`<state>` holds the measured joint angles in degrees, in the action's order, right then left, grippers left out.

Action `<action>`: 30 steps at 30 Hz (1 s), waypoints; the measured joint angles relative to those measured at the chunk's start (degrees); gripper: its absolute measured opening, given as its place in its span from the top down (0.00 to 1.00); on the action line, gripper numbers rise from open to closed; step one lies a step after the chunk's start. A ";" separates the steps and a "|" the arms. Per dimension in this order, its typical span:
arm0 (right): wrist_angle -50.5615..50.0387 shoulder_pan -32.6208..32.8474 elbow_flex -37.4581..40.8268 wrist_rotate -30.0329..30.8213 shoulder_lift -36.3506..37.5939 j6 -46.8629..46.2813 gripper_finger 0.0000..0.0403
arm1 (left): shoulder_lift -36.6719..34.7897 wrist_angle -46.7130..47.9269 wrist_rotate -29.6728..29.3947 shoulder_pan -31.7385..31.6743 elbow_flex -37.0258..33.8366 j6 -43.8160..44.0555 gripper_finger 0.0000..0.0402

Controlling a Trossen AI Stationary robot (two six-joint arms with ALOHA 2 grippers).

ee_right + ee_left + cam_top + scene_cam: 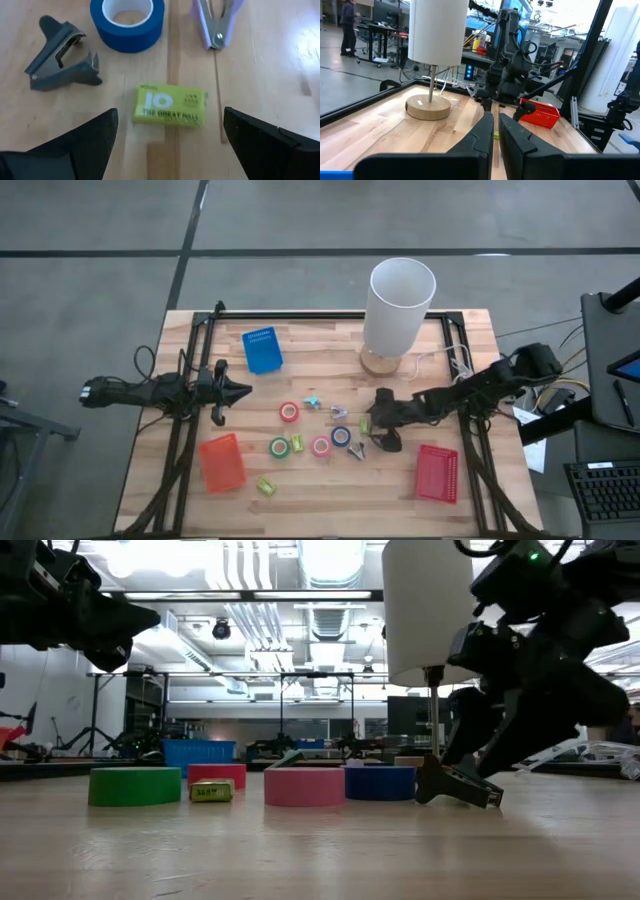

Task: Pick and place Stapler, Stapler remover, tape
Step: Put the top right green stapler pin box into the red basket

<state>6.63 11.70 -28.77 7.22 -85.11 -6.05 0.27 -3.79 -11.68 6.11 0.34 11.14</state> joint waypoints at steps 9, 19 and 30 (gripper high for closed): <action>0.04 0.07 -2.89 -0.42 -5.88 -0.03 0.13 | 0.07 -0.02 0.00 0.00 0.00 0.02 0.92; -0.46 0.07 -2.91 -0.36 -5.38 -1.25 0.20 | 0.29 0.02 0.00 0.00 0.00 0.00 0.92; -0.52 0.05 -2.83 -0.01 -5.04 -1.04 0.42 | 0.31 0.01 0.00 0.00 0.00 0.01 0.92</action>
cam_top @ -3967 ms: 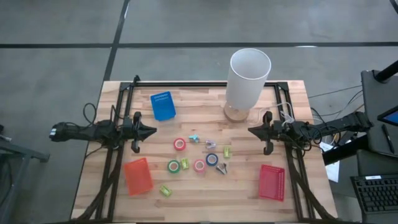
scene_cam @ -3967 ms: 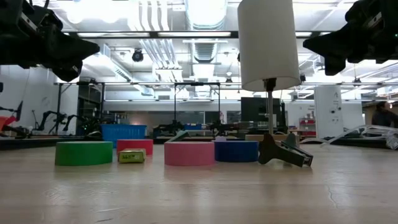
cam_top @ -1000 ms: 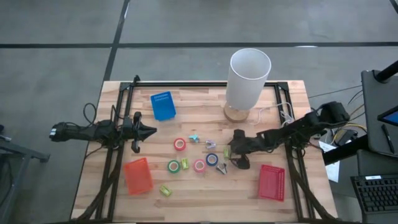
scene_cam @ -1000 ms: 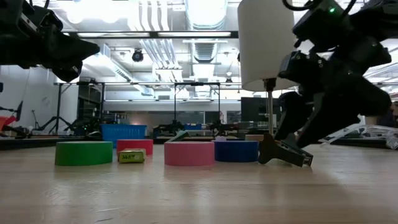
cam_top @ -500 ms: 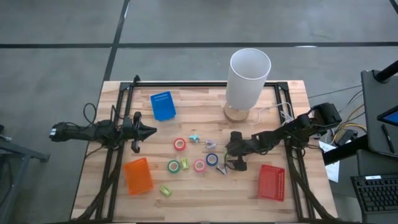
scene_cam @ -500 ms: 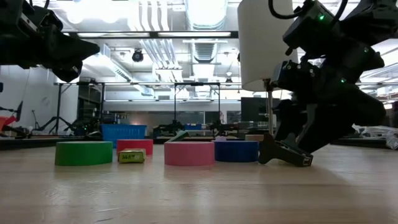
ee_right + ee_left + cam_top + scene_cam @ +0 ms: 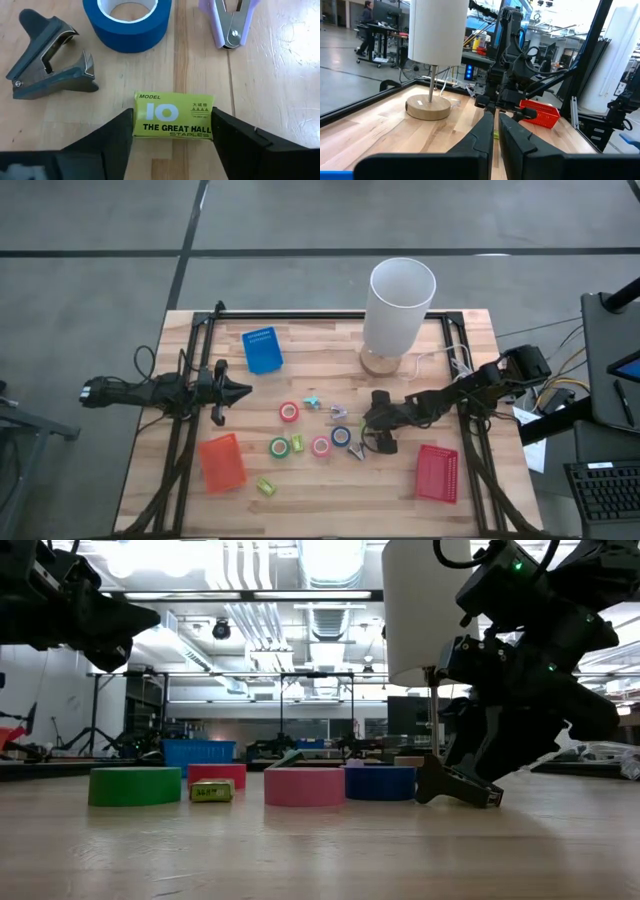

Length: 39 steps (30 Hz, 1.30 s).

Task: Pick and place Stapler, Stapler remover, tape
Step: Put the top right green stapler pin box into the red basket

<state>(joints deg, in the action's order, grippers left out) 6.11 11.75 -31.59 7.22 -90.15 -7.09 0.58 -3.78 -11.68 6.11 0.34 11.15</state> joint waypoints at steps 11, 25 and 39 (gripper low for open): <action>-6.20 0.00 -0.83 -0.28 5.09 -0.68 0.42 | 0.00 0.00 0.01 0.00 0.00 0.00 0.92; -28.85 6.20 -3.46 -6.38 26.37 -11.65 0.43 | 0.74 0.22 0.00 0.01 0.00 0.01 0.92; -44.42 27.15 -4.68 -6.40 35.23 -42.90 0.43 | 0.79 0.40 0.00 0.02 0.00 -0.01 0.92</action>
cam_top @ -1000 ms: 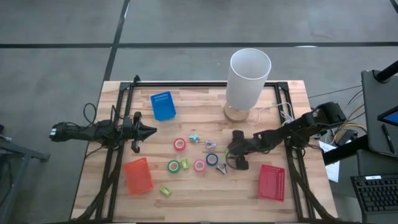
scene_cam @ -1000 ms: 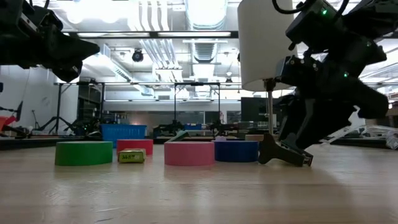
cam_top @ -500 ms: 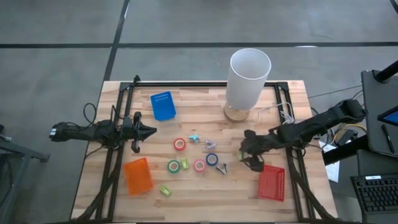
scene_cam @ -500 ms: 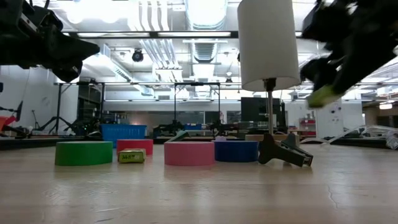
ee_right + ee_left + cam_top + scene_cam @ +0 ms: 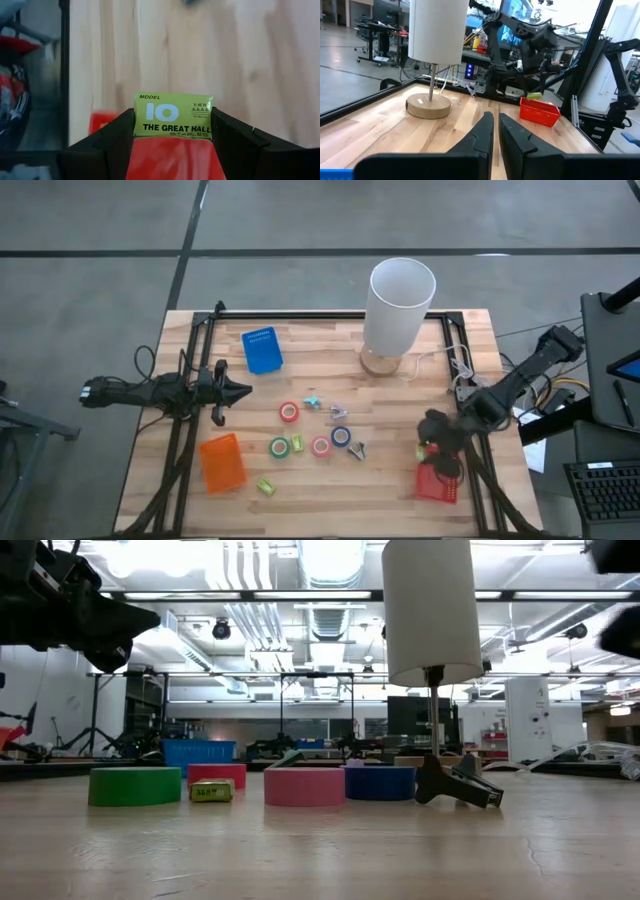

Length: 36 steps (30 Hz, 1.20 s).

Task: Pick and place Stapler, Stapler remover, tape
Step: Put the top right green stapler pin box into the red basket

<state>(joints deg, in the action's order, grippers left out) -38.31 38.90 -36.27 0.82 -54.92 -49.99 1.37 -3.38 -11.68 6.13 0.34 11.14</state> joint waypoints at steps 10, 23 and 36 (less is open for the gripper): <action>-0.52 13.57 0.00 0.24 -3.24 -22.07 0.43 | 0.00 0.02 0.00 -0.01 0.00 0.02 0.92; -0.35 16.12 0.04 -3.71 -13.66 -26.38 0.43 | 0.00 0.02 0.01 0.00 0.00 0.01 0.92; -0.10 16.10 0.04 -3.89 -16.80 -24.79 0.43 | 0.00 0.02 0.00 -0.02 0.00 0.01 0.92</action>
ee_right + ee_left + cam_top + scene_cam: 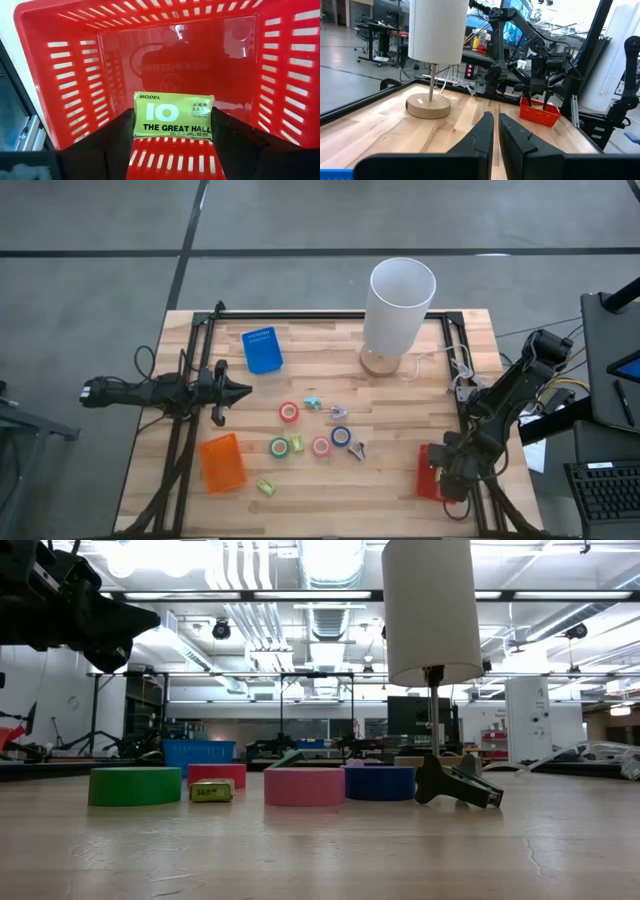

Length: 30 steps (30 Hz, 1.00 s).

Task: Pick and place Stapler, Stapler remover, tape
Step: Put the top right green stapler pin box into the red basket, then put the red tape into the blue basket

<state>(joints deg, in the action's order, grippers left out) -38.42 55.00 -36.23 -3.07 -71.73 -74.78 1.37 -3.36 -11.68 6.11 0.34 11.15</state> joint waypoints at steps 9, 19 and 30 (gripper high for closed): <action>-0.07 0.00 0.00 0.42 -0.02 -0.05 0.40 | 0.00 0.00 0.00 0.00 0.00 -0.01 0.92; -0.24 0.00 0.00 -0.18 0.02 0.22 0.16 | 0.00 0.00 0.00 0.00 0.00 -0.01 0.92; -0.35 -0.15 0.02 -3.37 4.15 -1.43 0.10 | 0.00 -0.01 0.01 0.00 0.00 0.00 0.92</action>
<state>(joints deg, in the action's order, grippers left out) -38.76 54.85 -36.21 -6.44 -67.58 -76.21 1.37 -3.37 -11.67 6.11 0.34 11.15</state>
